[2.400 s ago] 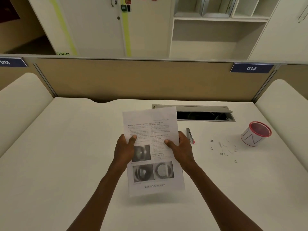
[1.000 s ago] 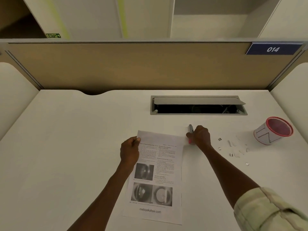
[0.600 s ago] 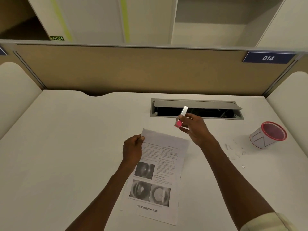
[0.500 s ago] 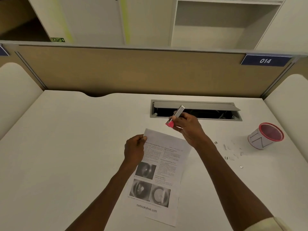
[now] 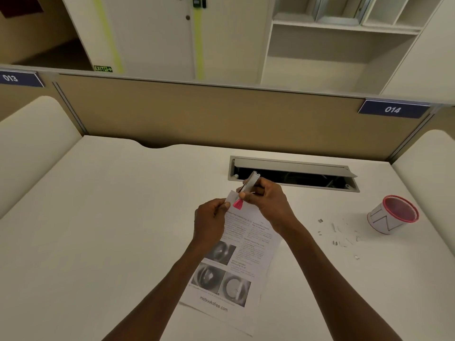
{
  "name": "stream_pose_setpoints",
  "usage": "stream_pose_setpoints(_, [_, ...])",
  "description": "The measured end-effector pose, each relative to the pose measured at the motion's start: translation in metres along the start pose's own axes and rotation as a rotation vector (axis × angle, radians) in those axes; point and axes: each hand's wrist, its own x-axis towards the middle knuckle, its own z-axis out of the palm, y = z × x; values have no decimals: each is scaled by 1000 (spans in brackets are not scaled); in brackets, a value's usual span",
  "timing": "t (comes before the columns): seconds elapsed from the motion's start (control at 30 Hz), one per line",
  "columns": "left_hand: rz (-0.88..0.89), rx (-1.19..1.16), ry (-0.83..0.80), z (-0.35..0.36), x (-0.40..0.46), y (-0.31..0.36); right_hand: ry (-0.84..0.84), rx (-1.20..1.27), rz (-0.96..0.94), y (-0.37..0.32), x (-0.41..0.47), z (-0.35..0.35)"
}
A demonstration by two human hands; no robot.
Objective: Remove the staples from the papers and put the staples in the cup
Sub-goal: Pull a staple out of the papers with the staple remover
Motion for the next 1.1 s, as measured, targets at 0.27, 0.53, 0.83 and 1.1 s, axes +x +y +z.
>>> stream_pose_setpoints(0.27, [110, -49, 20, 0, -4, 4, 10, 25, -11, -3, -3, 1])
stream_pose_setpoints(0.53, [130, -61, 29, -1, -4, 4, 66, 41, -7, -3, -5, 7])
stream_pose_setpoints(0.83, [121, -68, 70, -1, -4, 3, 95, 58, 2, -6, -4, 13])
stream_pose_setpoints(1.1, [127, -76, 69, -5, -2, 7, 92, 54, -4, -9, -2, 14])
